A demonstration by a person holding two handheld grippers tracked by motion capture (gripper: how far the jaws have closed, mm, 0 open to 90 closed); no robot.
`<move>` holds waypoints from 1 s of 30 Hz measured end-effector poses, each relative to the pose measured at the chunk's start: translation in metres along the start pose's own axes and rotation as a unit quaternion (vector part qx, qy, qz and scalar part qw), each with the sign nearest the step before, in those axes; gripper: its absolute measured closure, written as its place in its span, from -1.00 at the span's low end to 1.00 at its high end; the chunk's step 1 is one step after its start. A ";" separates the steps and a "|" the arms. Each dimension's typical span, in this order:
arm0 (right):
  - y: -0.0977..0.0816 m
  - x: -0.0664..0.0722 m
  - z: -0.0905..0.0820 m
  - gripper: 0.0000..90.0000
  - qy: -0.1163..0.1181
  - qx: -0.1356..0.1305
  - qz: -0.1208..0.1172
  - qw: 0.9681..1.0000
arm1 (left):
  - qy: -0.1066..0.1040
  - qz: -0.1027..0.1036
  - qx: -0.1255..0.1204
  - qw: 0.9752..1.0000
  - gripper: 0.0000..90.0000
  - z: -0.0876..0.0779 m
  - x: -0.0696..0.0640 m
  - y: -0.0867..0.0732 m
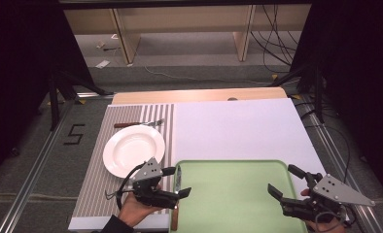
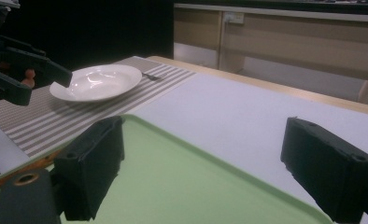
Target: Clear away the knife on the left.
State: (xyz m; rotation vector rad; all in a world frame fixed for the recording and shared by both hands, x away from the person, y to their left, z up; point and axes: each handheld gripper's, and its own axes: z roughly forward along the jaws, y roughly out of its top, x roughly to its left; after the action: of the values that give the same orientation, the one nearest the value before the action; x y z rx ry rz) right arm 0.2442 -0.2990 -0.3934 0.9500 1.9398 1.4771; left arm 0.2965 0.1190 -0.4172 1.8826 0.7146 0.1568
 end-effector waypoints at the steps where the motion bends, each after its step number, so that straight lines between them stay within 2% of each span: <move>1: 0.000 0.000 0.000 -0.68 0.000 0.000 0.000 1.000 | -0.001 0.002 -0.007 1.000 -0.66 -0.001 -0.001 -0.001; 6: 0.000 0.000 0.000 -0.68 0.000 0.000 0.000 1.000 | 0.000 0.002 -0.018 1.000 -0.66 -0.004 -0.001 -0.004; 11: 0.000 0.001 0.000 -0.68 0.001 -0.001 -0.001 1.000 | 0.009 -0.006 -0.032 0.999 -0.66 -0.012 0.000 -0.008; 16: 0.000 0.001 0.000 -0.68 0.002 0.000 0.000 1.000 | 0.016 0.000 -0.034 0.999 -0.66 -0.015 0.000 -0.009; 27: 0.000 0.000 0.000 -0.68 0.001 0.000 0.000 1.000 | 0.010 -0.006 -0.038 0.999 -0.65 -0.015 0.001 -0.007; 30: 0.000 0.000 0.000 -0.68 0.001 0.000 0.001 1.000 | 0.005 -0.003 -0.031 0.999 -0.66 -0.013 0.000 -0.008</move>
State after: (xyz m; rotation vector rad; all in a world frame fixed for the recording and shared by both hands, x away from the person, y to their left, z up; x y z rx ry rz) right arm 0.2439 -0.2989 -0.3935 0.9499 1.9407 1.4795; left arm 0.2878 0.1310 -0.4186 1.8207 0.7147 0.1831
